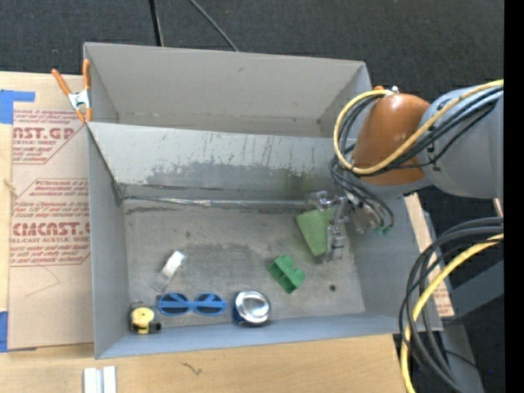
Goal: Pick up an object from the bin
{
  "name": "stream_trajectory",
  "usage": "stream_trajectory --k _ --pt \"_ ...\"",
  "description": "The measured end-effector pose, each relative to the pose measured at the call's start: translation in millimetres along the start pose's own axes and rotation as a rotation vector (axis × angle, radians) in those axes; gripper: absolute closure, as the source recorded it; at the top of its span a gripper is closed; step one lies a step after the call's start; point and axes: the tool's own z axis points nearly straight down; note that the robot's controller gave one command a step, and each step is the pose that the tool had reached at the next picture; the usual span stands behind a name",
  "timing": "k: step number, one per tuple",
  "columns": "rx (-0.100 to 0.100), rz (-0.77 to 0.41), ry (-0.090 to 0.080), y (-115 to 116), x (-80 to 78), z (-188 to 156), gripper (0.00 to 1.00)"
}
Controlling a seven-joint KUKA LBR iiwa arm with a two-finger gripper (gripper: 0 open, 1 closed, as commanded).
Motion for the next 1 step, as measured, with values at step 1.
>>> stream_trajectory --k 1 --pt "0.003 -0.021 -0.007 -8.3 -3.0 -146.8 1.00"
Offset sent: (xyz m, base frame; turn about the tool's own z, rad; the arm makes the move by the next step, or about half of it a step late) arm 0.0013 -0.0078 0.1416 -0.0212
